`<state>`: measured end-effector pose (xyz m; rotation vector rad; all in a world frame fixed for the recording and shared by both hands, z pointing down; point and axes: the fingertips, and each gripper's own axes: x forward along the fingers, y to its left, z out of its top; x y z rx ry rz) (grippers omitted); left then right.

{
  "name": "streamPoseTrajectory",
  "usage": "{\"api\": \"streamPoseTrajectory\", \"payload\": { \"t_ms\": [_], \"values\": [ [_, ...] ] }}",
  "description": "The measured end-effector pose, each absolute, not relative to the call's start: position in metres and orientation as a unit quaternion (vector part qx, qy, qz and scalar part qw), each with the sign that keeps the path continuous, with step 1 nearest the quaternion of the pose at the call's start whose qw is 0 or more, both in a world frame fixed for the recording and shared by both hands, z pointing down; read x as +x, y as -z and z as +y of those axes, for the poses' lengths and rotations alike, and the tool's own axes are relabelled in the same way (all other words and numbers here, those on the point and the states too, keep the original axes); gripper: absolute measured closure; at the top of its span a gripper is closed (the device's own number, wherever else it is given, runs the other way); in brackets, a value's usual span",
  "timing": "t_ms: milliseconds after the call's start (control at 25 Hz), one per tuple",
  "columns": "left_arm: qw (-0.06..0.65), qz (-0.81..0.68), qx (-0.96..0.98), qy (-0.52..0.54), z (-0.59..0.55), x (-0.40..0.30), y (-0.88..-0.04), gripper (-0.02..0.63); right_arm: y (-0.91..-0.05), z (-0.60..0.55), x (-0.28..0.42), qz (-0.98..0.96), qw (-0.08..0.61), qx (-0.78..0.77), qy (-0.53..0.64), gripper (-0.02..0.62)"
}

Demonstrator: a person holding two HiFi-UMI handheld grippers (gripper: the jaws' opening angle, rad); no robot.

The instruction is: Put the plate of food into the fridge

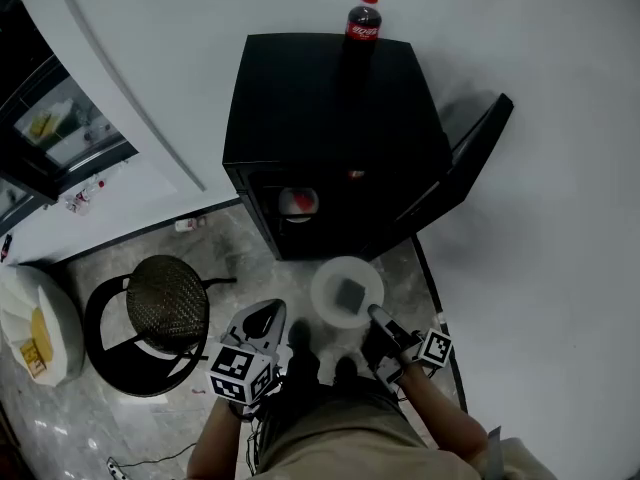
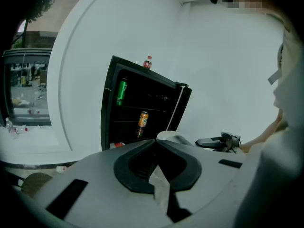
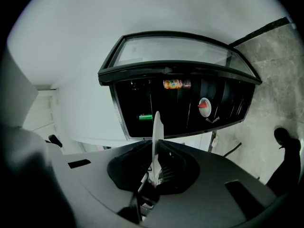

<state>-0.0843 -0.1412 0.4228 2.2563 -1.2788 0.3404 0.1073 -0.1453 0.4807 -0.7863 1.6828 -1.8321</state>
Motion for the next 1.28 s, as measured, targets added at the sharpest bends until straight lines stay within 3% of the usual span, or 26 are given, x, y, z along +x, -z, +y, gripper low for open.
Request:
{"api": "streamPoseTrajectory", "payload": {
  "t_ms": [560,960,1280],
  "values": [
    [0.243,-0.444,0.846,-0.166,-0.172,-0.102,-0.469,0.595,-0.542,-0.185,0.093,0.613,0.252,-0.325,0.674,0.56],
    [0.313,-0.438,0.828,-0.155,-0.171,-0.104,-0.528,0.595,-0.588,-0.212,0.084,0.604,0.243,-0.337,0.68,0.56],
    [0.327,-0.415,0.833,-0.163,-0.181,-0.082,-0.574,0.595,-0.621,-0.232,0.086,0.598,0.26,-0.338,0.678,0.56]
  ]
}}
